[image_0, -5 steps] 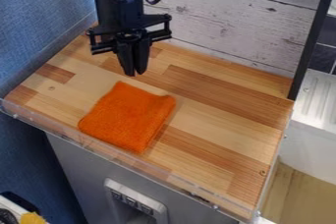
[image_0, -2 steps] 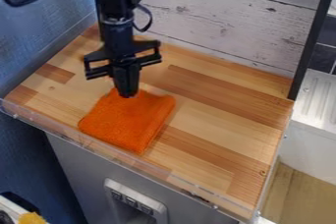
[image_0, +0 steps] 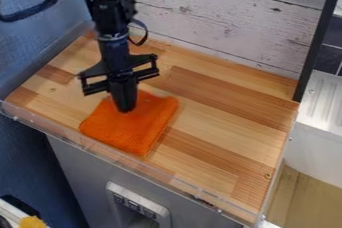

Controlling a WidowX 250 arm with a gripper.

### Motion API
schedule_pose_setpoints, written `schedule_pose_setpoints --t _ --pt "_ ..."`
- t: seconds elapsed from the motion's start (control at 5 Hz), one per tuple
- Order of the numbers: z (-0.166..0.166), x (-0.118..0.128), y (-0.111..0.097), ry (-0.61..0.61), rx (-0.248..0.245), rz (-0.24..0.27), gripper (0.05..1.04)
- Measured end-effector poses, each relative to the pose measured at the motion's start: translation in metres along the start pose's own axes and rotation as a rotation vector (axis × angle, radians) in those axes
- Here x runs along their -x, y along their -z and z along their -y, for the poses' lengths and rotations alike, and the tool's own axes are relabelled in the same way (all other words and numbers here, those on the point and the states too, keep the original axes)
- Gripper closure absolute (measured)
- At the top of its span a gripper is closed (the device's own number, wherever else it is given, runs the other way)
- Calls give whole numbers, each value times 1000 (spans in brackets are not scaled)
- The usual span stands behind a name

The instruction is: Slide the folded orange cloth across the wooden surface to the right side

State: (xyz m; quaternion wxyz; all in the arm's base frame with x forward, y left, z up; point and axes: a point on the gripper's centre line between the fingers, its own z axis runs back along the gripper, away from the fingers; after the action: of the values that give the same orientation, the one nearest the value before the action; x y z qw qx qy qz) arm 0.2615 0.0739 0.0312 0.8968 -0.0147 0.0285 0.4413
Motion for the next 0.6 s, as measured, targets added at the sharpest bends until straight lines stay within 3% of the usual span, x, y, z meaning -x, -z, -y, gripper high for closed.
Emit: schedule_pose_setpoints --t 0.6 --pt "8 8 13 15 48 20 1024"
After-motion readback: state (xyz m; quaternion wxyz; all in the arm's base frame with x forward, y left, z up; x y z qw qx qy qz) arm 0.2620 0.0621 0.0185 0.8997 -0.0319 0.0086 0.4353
